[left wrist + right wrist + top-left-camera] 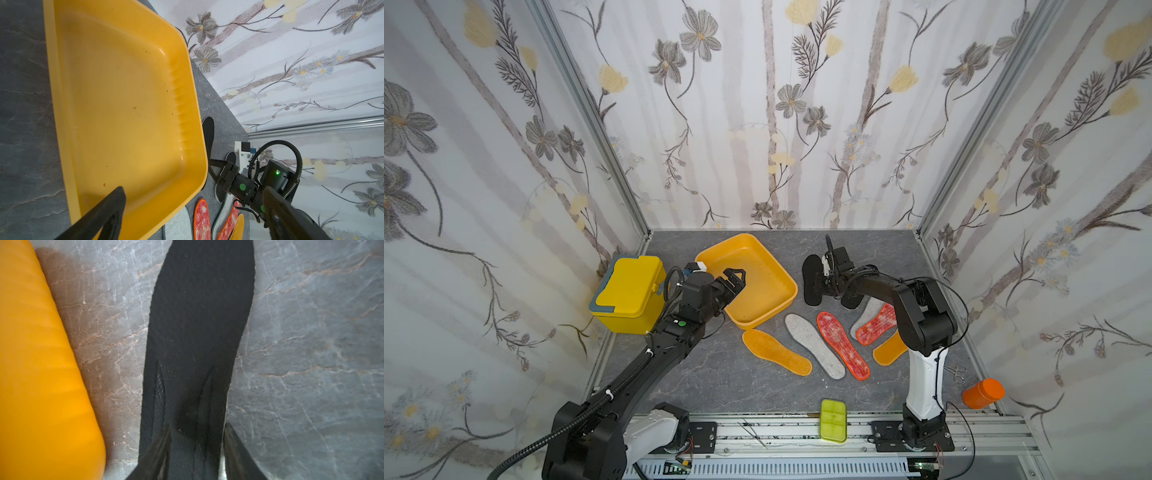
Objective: Put the insoles into the storage box
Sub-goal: Pick up the insole from the center of the board.
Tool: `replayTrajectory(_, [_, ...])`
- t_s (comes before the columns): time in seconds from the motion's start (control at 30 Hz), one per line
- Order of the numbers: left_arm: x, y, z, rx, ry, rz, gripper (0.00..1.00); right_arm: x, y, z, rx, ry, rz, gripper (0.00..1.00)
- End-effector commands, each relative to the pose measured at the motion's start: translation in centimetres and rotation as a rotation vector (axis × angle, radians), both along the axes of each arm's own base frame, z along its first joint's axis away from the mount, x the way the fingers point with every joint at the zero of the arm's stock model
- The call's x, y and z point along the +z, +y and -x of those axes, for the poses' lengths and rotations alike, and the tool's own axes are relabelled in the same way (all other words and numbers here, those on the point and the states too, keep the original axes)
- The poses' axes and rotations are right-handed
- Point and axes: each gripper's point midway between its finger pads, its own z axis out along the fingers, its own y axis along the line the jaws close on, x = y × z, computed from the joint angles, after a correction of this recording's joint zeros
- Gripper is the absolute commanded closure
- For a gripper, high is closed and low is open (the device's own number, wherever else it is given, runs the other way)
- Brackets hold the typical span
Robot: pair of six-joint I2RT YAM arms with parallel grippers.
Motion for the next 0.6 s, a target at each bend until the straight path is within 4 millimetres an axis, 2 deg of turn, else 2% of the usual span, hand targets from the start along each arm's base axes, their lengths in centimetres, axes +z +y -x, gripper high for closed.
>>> replayTrajectory(0.0, [0.5,-0.5,-0.2,-0.025,-0.005,-0.005,0.00,-0.1,0.2,-0.1,-0.008,-0.006,-0.013,0.59])
replayTrajectory(0.2, [0.0,-0.5,-0.3,-0.021,0.018,-0.015,0.00,-0.9,-0.1,0.0,-0.011,0.004,0.003,0.66])
replayTrajectory(0.47, [-0.5,-0.8,-0.3,-0.039,0.040,-0.015,0.00,-0.9,-0.6,0.0,-0.030,-0.011,0.014,0.90])
replayTrajectory(0.57, [-0.5,-1.0,-0.3,-0.047,0.048,-0.016,0.00,-1.0,-0.7,0.0,-0.032,-0.018,0.010,0.95])
